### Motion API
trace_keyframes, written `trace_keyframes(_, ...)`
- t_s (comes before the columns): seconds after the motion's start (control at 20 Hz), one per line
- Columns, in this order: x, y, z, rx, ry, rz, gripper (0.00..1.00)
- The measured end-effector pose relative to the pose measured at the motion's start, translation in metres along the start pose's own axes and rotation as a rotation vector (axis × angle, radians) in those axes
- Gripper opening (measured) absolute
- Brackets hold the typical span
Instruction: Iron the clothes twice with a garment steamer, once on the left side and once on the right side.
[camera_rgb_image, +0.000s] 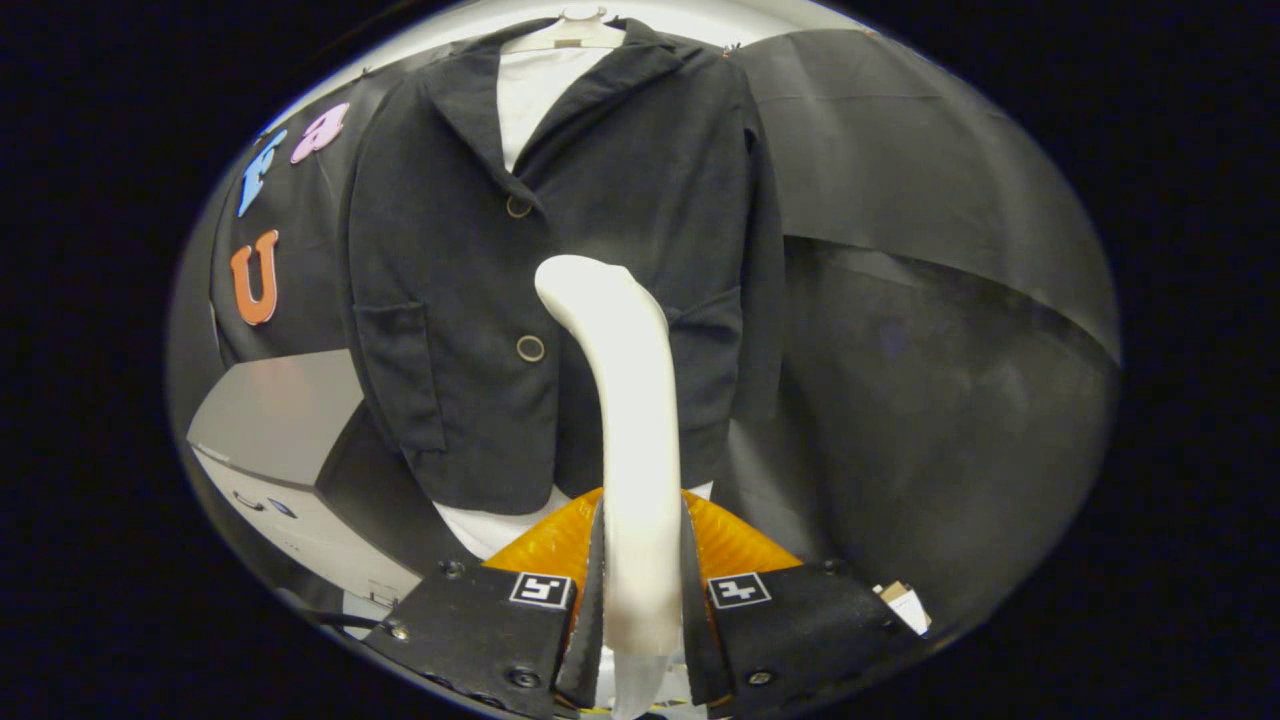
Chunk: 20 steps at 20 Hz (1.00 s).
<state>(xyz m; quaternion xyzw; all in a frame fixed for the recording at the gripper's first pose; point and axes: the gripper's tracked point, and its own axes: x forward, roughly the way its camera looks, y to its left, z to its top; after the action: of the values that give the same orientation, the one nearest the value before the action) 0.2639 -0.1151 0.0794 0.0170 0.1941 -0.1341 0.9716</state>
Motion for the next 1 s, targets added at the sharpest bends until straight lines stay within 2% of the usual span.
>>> trace_keyframes(0.6,0.019,-0.004,-0.062,-0.006,0.108,0.028,0.37)
trace_keyframes(1.0,0.028,-0.007,-0.074,0.024,0.133,0.072,0.37)
